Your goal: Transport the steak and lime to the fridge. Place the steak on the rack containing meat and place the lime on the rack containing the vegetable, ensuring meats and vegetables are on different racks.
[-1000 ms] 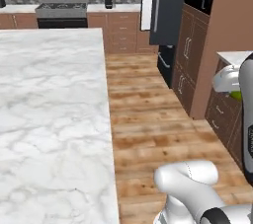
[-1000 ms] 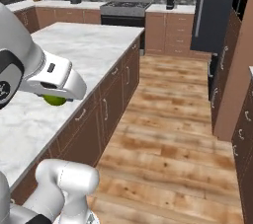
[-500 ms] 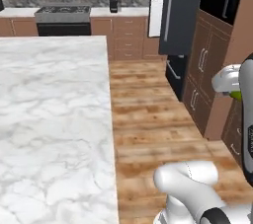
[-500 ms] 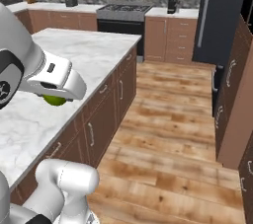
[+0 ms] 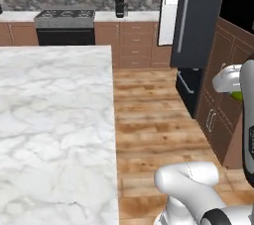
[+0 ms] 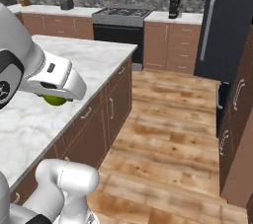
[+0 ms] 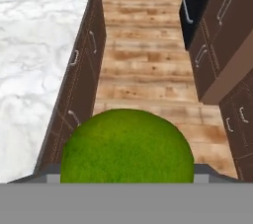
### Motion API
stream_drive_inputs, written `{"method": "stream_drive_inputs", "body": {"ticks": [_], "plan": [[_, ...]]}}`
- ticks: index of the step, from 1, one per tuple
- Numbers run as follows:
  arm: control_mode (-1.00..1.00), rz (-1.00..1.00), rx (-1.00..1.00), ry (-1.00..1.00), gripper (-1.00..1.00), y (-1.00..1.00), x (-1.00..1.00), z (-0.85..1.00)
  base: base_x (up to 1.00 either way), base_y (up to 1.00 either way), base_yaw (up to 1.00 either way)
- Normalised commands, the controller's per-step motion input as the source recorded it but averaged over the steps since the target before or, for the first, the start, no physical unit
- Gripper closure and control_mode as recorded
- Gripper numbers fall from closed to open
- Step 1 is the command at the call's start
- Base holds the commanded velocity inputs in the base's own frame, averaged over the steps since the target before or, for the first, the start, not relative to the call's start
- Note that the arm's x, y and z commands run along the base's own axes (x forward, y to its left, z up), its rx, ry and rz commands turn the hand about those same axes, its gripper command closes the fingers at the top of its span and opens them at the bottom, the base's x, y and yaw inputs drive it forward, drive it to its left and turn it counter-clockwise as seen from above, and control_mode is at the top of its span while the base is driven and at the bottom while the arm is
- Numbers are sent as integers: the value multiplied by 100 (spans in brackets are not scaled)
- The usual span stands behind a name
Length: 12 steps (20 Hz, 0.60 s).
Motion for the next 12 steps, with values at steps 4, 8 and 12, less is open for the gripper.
{"method": "stream_drive_inputs", "body": {"ticks": [4, 8, 12], "plan": [[100, 0, 0, 0, 100, 0, 0, 0, 100, -28, 5], [100, 0, 0, 0, 100, 0, 0, 0, 100, -22, 4], [100, 0, 0, 0, 100, 0, 0, 0, 100, -21, 4]]}}
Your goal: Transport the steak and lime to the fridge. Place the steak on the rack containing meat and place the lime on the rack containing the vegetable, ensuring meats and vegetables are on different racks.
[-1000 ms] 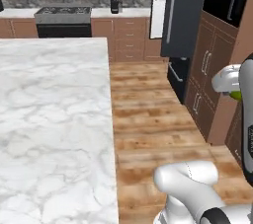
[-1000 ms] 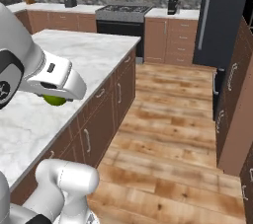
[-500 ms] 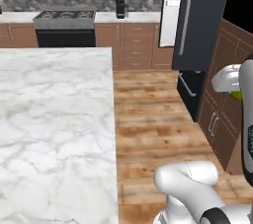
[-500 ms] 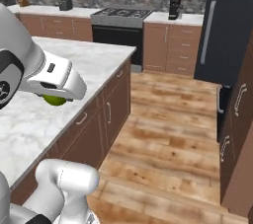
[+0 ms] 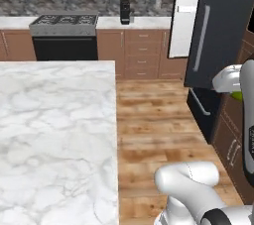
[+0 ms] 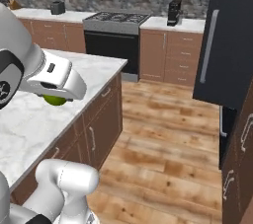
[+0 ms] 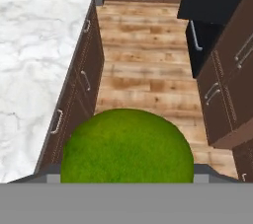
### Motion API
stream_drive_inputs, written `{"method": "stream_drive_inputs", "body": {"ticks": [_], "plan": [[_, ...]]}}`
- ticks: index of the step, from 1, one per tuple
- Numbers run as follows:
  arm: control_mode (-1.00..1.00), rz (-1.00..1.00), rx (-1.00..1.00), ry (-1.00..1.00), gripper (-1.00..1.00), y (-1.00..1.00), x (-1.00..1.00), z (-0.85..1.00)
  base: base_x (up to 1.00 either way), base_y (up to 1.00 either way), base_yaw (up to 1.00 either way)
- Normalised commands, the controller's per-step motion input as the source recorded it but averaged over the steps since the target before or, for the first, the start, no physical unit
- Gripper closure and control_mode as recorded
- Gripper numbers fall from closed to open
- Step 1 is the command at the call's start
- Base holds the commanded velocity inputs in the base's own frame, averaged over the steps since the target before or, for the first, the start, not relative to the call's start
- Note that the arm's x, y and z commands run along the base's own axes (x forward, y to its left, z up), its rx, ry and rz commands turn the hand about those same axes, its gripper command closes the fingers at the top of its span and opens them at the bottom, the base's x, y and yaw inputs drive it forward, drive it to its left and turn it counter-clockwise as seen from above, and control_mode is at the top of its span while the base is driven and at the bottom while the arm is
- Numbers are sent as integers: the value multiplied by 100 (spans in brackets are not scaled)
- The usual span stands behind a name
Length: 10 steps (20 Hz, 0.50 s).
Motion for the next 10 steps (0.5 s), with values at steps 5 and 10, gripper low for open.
{"method": "stream_drive_inputs", "body": {"ticks": [5, 10], "plan": [[100, 0, 0, 0, 100, 0, 0, 0, 100, -15, 2], [100, 0, 0, 0, 100, 0, 0, 0, 100, -1, 0]]}}
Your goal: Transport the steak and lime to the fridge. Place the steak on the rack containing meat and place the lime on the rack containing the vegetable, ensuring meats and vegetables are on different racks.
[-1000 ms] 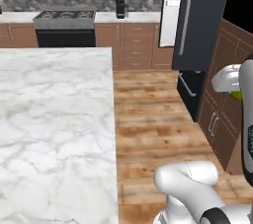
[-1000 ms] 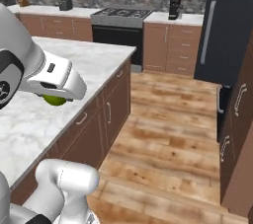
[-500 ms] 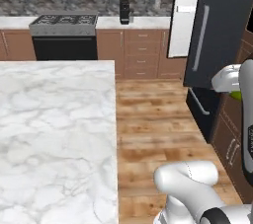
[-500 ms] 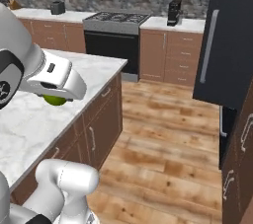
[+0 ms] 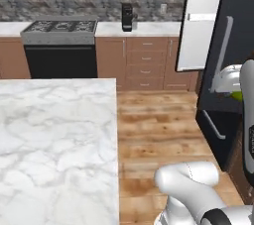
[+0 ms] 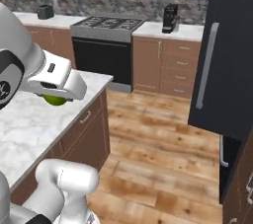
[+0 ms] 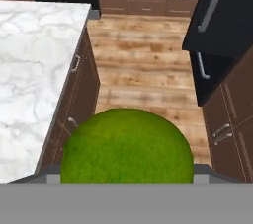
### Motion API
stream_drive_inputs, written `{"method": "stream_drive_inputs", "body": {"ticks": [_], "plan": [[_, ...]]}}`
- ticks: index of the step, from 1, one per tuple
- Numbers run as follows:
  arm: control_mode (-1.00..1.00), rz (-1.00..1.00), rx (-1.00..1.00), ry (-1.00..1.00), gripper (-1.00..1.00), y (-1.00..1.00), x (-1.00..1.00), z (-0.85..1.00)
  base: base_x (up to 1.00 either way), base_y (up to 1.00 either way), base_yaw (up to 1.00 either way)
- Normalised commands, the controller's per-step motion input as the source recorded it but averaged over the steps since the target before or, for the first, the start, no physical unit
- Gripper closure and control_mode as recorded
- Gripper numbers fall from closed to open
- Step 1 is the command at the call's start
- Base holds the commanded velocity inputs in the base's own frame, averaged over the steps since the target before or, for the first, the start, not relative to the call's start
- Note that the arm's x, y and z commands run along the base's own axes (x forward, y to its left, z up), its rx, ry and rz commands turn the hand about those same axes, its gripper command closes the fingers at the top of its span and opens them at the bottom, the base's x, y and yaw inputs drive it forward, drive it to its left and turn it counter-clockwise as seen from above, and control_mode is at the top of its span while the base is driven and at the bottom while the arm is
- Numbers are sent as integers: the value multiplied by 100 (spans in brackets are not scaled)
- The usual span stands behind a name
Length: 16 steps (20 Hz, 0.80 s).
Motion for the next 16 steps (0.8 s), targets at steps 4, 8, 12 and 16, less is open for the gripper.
{"method": "stream_drive_inputs", "body": {"ticks": [4, 8, 12, 16], "plan": [[100, 0, 0, 0, 100, 0, 0, 0, 100, -5, 0], [100, 0, 0, 0, 100, 0, 0, 0, 100, -3, 0], [100, 0, 0, 0, 100, 0, 0, 0, 100, -8, 0], [100, 0, 0, 0, 100, 0, 0, 0, 100, -7, -2]]}}
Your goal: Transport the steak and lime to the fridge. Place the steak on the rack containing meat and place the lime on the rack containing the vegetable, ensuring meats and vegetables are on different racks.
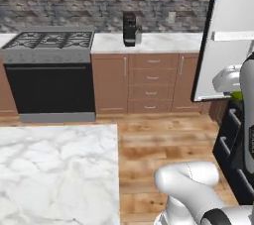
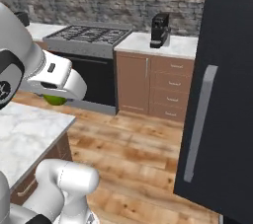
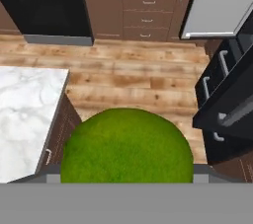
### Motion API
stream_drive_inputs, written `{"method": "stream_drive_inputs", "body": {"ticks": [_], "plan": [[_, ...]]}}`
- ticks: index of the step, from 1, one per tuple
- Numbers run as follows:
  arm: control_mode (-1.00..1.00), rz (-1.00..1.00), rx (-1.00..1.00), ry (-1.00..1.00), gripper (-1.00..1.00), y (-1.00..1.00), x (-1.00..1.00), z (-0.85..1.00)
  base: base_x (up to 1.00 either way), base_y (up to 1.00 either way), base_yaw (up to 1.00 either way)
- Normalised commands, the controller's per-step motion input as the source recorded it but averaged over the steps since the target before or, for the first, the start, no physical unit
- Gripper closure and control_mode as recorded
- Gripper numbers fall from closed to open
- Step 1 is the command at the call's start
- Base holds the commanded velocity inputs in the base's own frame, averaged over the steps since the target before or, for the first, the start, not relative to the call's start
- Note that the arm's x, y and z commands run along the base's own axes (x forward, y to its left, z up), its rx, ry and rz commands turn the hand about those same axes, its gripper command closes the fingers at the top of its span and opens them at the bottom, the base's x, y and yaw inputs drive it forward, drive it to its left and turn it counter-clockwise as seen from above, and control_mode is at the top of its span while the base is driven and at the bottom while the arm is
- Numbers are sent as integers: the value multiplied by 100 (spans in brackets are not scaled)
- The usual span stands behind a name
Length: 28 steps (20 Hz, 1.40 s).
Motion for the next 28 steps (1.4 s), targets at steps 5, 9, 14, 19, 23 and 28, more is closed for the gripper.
{"method": "stream_drive_inputs", "body": {"ticks": [5, 9, 14, 19, 23, 28], "plan": [[100, 0, 0, 0, 100, 0, 0, 0, 99, -9, -11], [100, 0, 0, 0, 100, 0, 0, 0, 100, -19, -25], [100, 0, 0, 0, 100, 0, 0, 0, 100, -1, -30], [100, 0, 0, 0, 100, 0, 0, 0, 64, -23, -51], [100, 0, 0, 0, 100, 0, 0, 0, 49, -13, -68], [100, 0, 0, 0, 100, 0, 0, 0, 46, 0, -77]]}}
